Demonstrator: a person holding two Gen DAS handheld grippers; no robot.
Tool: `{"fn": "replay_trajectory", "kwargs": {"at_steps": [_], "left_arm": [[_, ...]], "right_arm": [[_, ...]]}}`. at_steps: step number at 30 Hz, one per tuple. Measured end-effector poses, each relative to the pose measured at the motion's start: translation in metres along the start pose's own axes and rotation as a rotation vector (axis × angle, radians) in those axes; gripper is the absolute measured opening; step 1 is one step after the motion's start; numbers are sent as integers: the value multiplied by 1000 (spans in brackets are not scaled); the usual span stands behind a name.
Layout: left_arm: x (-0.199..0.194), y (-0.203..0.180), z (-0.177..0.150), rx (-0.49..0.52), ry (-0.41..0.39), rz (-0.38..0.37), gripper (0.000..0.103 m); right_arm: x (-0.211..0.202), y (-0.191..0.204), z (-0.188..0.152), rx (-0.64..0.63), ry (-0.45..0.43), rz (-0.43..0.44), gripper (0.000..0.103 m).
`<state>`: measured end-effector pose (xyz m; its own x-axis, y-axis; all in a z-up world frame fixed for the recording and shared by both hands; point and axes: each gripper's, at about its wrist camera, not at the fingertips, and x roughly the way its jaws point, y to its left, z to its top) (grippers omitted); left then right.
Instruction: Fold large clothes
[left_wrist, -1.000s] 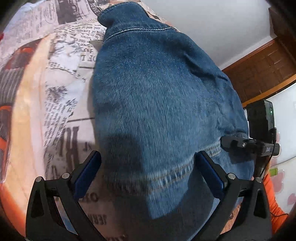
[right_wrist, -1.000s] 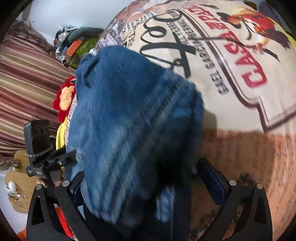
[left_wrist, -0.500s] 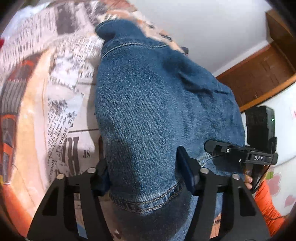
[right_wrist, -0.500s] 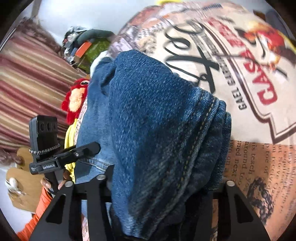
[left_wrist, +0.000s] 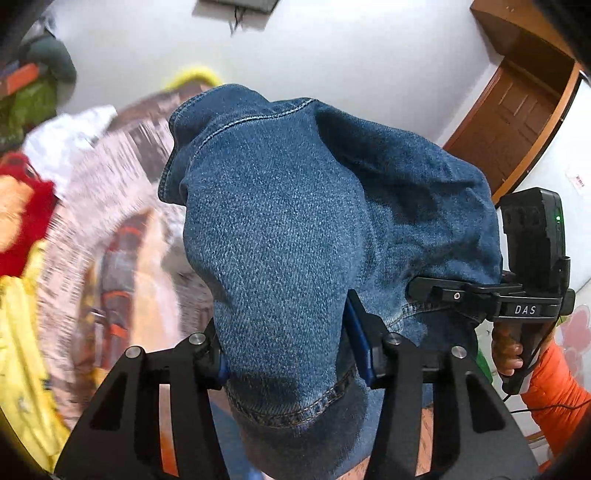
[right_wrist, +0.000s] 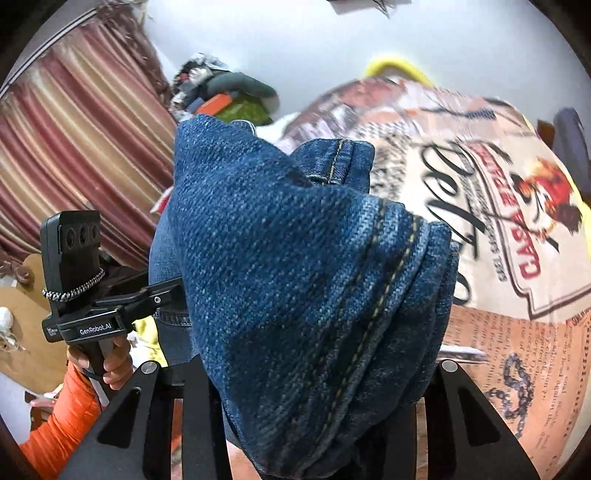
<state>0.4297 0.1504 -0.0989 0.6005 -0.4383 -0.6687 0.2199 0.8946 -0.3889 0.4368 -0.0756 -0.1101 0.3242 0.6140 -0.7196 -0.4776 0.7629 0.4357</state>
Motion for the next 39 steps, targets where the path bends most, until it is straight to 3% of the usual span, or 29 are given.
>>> {"fn": "replay_trajectory", "kwargs": {"at_steps": [8,12,16,22,28,31,33,36,39], "left_arm": [[-73,36,-11,-24,-74,74,51],[-88,63,-27,-72,-73,104,51],[-78,98,-37,-141,-34,129,51],[-41,151,-57,-268,50,140,51],[7,192,-68,-340,95,146,51],[20,201,-67,-347,92,149,56],[30,208,-71,-357,93,149,64],[31,217,-79,-393,97,116,67],[21,213,-80,-379,92,148,67]], "right_arm": [[13,73,10,-34,-11,60,38],[43,95,6,-31,31,92,38],[86,101,-3,-12,102,116,38],[166,79,-14,60,244,127,38],[224,46,-13,104,315,119,38],[242,26,-10,158,345,138,44],[254,9,-9,207,371,163,48],[259,-1,-13,220,399,202,50],[247,4,-12,166,388,149,55]]}}
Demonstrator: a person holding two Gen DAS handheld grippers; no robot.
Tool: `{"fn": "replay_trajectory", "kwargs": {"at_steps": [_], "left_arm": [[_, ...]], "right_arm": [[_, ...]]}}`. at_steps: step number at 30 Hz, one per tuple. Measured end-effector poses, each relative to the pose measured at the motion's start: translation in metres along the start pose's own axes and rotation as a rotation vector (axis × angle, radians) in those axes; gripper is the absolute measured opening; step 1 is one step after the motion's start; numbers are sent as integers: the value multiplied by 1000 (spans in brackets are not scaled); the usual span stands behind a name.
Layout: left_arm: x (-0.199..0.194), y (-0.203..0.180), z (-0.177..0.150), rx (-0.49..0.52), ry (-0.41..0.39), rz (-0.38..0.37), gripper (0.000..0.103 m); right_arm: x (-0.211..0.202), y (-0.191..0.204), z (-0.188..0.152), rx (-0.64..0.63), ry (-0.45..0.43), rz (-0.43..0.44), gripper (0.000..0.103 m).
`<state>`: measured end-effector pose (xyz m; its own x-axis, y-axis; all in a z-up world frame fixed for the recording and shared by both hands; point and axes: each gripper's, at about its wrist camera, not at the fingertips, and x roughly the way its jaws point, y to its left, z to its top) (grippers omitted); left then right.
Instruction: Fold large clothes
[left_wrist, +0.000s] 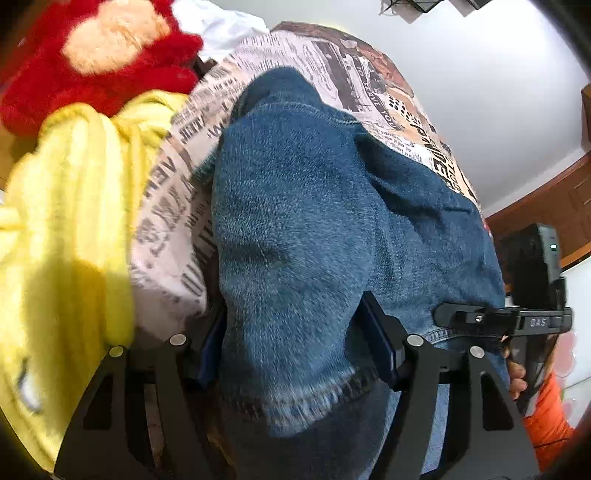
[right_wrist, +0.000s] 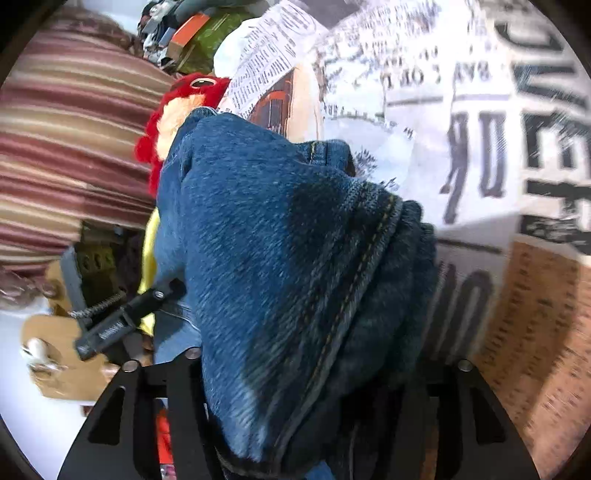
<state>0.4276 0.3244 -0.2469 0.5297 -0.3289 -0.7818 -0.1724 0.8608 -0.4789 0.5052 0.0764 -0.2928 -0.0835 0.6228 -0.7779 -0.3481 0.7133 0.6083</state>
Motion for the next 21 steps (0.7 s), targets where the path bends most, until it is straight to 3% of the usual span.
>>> {"fn": "replay_trajectory", "kwargs": {"at_steps": [4,11,12,13,15,19,21], "left_arm": [[-36,-22,-10,110,-75,120,67],[-76,-62,-44,275,-146,178,67],[-75,-65,-49,291,-143,187,67],[-74,-70,-57,309,-139,195,67],[-69,-76,-68,336,-129,209,67],[-56,-78,-93,364,-82,267,67],[-55,-74,-106,371,-88,313,75]], "right_arm": [[-28,23,-16,-80,-53,-117,56],[-82,48,-52,-170,-205,-250,58],[-89,49,-58,-177,-228,-258,64],[-94,51,-62,-177,-247,-263,76],[-101,55,-73,-172,-276,-252,85],[-80,65,-81,-202,-214,-245,85],[-64,62,-84,-203,-183,-279,85]]}}
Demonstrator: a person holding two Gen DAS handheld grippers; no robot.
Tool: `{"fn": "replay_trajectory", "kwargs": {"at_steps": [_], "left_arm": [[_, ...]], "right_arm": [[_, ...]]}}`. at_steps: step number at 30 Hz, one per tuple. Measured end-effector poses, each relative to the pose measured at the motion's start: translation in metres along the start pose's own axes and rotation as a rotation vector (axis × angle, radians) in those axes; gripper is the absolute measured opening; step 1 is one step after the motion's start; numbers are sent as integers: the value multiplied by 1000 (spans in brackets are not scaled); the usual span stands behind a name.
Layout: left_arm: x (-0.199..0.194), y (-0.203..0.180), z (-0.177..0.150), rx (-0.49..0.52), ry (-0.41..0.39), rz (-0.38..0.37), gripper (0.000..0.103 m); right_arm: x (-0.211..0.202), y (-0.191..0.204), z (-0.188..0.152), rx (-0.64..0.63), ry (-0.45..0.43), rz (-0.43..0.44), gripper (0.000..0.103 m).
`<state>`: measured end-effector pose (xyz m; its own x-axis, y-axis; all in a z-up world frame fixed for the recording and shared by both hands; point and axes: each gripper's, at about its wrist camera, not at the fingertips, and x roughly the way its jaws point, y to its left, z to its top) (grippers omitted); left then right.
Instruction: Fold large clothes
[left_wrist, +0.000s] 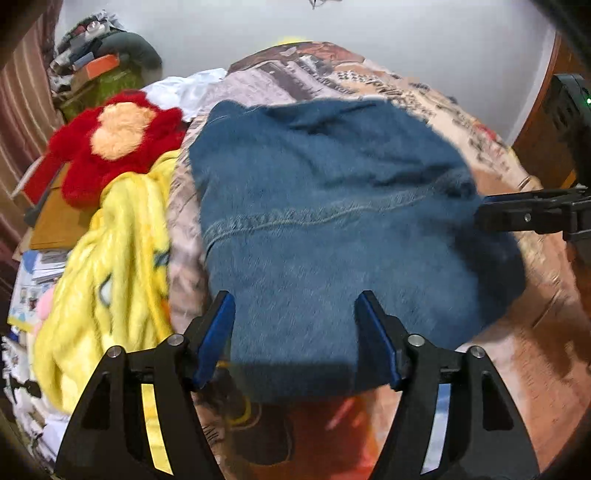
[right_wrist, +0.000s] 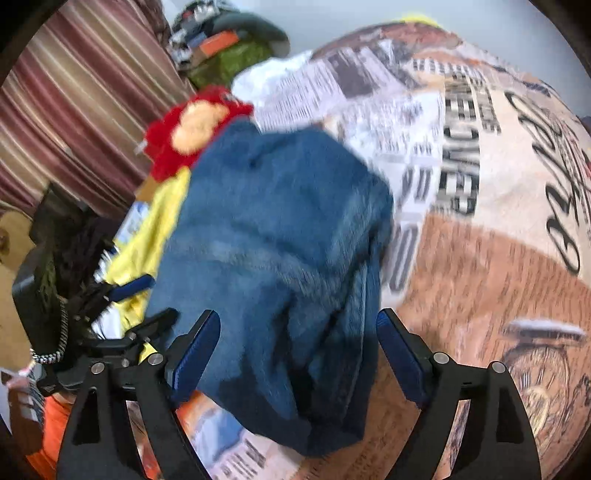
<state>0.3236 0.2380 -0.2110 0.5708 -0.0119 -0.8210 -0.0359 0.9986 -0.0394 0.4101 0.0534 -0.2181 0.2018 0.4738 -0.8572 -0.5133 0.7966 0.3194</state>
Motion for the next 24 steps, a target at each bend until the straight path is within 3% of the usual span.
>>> {"fn": "replay_trajectory", "kwargs": {"at_steps": [3,6,10,13,19,24], "left_arm": [[-9,7,-13,-41,-6,-12,80],[-16,16,-25,-85,11,-24,80],[-28,18,-44,-83,37,71,80],[-46,21,-52,-109,23,82,80],[-121,9,-39,-143,-172,90,80],[-204,-23,-25,-102,-414,77,80]], "right_arm": [[10,-7,-18,-25,39,-69,85],[4,-20,-37,8,40,-31,85],[-18,-19,-54,2,13,-71,85],[-45,-9,-60,-28,-50,-95,85],[-127,26,-65,-61,-287,-73,85],[-204,64,-81,-100,-519,-21,85]]}}
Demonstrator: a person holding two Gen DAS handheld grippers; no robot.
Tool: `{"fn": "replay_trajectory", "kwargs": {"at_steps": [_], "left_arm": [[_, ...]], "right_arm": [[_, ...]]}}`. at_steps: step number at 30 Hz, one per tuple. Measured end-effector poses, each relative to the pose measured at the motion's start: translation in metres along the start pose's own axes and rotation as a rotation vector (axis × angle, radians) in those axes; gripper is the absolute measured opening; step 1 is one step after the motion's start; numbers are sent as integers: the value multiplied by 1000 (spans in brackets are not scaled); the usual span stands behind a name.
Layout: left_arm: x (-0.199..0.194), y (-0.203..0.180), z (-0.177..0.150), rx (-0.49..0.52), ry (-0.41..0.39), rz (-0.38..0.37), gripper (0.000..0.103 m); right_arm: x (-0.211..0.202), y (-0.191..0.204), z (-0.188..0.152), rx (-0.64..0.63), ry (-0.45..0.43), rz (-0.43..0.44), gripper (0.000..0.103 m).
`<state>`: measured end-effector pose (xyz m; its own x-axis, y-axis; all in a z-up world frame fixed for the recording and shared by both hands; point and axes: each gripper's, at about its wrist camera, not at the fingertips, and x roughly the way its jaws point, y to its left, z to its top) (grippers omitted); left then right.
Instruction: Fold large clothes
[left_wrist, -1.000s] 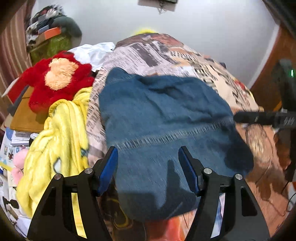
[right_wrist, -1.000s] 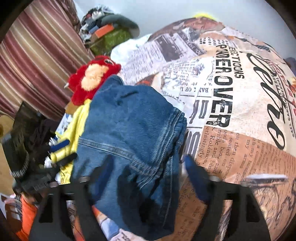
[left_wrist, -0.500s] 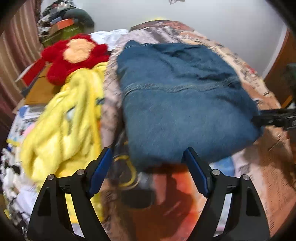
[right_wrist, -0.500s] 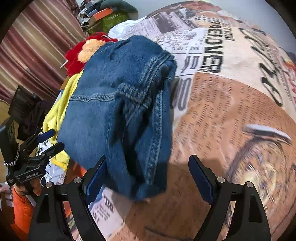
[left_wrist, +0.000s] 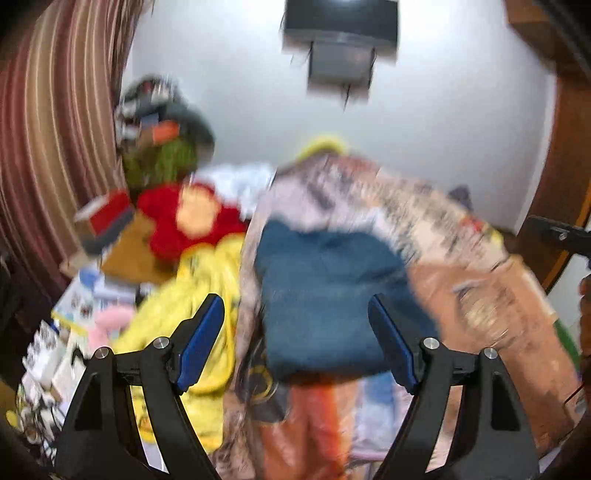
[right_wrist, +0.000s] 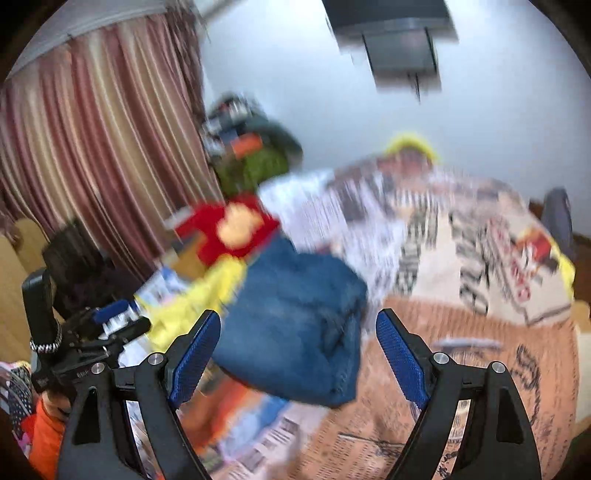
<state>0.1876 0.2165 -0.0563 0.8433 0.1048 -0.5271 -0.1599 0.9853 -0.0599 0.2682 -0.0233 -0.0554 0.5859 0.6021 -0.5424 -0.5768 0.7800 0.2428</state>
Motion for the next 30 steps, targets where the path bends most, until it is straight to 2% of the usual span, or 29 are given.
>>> {"fn": "replay_trajectory", "kwargs": {"at_steps": [7,11,14,20,23,25,30], "left_arm": [[-87,-32,30,14,-258,-78,80],[-125,-46,31,28,-369,-75,80],[-146,-51,27,32,-429,-61,80],[-163,-56,15,28,-452,-42,82],[-166,-56,8,12,-446,-25,95],[-164,-53,6,-4,-446,-23,97],[-160,-47,1,-30,-428,-7,103]], "right_arm": [[-84,45,11,-50,-235,37,85],[-123,70,3,-87,-347,30,85],[-141,81,-5,-90,-387,34,85],[-156,101,-25,-106,-425,-10,85],[-159,105,-31,-105,-422,-34,85],[-159,106,-34,-101,-417,-55,94],[-158,108,-36,-110,-420,-111,103]]}}
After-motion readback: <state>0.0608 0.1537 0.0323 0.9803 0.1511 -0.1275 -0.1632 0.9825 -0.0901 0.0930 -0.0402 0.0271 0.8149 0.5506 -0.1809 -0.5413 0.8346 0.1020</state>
